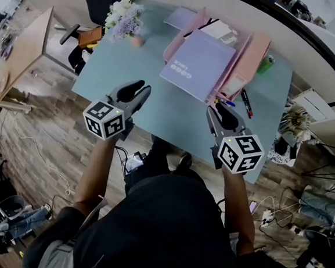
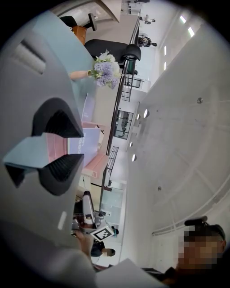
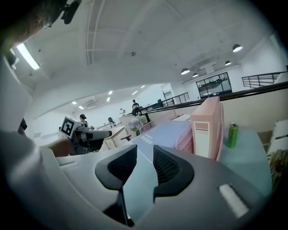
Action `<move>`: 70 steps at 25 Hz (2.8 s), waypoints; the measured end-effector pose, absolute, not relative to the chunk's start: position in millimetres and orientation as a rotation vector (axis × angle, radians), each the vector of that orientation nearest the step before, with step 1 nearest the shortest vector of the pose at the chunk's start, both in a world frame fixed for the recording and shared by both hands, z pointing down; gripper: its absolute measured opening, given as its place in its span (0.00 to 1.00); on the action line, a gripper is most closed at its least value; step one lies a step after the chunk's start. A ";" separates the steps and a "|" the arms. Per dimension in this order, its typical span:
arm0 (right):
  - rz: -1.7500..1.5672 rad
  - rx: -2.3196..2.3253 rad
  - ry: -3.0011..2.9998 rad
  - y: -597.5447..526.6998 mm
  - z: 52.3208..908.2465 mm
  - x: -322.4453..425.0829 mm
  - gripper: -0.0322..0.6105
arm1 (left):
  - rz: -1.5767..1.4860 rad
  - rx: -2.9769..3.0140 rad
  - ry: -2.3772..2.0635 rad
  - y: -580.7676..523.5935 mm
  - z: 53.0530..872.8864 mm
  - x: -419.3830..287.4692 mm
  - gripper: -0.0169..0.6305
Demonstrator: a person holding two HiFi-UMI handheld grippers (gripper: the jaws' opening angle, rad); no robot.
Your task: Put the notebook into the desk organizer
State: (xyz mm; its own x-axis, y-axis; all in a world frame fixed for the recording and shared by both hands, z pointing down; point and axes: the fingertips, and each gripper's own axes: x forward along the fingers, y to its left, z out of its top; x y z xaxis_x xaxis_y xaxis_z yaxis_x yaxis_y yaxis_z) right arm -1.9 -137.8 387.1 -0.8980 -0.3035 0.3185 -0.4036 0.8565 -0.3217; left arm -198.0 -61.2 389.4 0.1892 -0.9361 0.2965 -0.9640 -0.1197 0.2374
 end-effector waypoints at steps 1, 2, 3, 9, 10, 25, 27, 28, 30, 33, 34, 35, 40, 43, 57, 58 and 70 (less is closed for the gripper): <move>0.574 0.546 -2.769 -140.0 390.0 -3.2 0.20 | 0.104 2.097 -1.777 -65.1 393.0 -200.6 0.25; 0.586 0.553 -2.763 -142.0 392.7 -4.6 0.20 | 0.103 2.093 -1.768 -68.6 396.4 -203.1 0.25; 0.598 0.560 -2.758 -144.1 395.4 -5.9 0.21 | 0.100 2.089 -1.759 -72.0 399.4 -205.6 0.25; 0.688 0.601 -2.718 -157.1 414.3 -15.1 0.23 | 0.066 2.068 -1.696 -90.8 417.4 -217.1 0.25; 0.705 0.606 -2.710 -159.2 417.9 -16.8 0.24 | 0.064 2.066 -1.687 -94.0 420.4 -218.5 0.25; 1.032 0.647 -2.621 -186.0 460.4 -30.9 0.39 | -0.038 2.000 -1.551 -140.2 460.3 -223.5 0.43; 1.076 0.653 -2.609 -188.0 464.6 -32.3 0.40 | -0.044 1.992 -1.544 -144.6 464.1 -223.9 0.46; 1.095 0.656 -2.604 -189.1 466.4 -33.1 0.40 | -0.048 1.989 -1.537 -146.7 465.9 -223.7 0.47; 1.133 0.657 -2.595 -191.1 469.9 -34.8 0.40 | -0.061 1.985 -1.516 -150.4 469.3 -222.7 0.48; 1.181 0.645 -2.579 -192.1 475.4 -38.4 0.40 | -0.074 1.979 -1.491 -155.7 474.5 -221.7 0.49; 1.196 0.640 -2.575 -192.4 476.9 -39.7 0.40 | -0.076 1.977 -1.485 -157.3 476.0 -221.6 0.49; 1.212 0.635 -2.572 -192.7 477.9 -40.9 0.40 | -0.078 1.975 -1.479 -158.7 477.4 -221.4 0.49; 1.264 0.620 -2.566 -193.2 481.7 -46.2 0.40 | -0.088 1.960 -1.457 -161.3 483.9 -221.0 0.48; 1.281 0.627 -2.551 -192.2 484.1 -48.1 0.39 | -0.086 1.956 -1.450 -160.6 486.3 -221.1 0.48; 1.239 0.599 -2.561 -182.7 462.7 -52.3 0.20 | -0.050 1.964 -1.473 -151.6 474.5 -209.8 0.27; 1.221 0.597 -2.568 -181.8 460.0 -52.5 0.20 | -0.048 1.966 -1.483 -149.9 472.8 -209.7 0.27; 1.092 0.560 -2.653 -163.9 427.6 -53.0 0.20 | -0.037 2.039 -1.575 -126.1 438.4 -208.9 0.27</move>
State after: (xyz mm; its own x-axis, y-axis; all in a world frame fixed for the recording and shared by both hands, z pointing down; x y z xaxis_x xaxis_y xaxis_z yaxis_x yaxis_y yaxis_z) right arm -53.0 -163.9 427.6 -0.9036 -0.2629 0.3384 -0.4249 0.6518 -0.6282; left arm -208.9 -126.1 438.4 0.3102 -0.9001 0.3061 -0.8848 -0.1556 0.4393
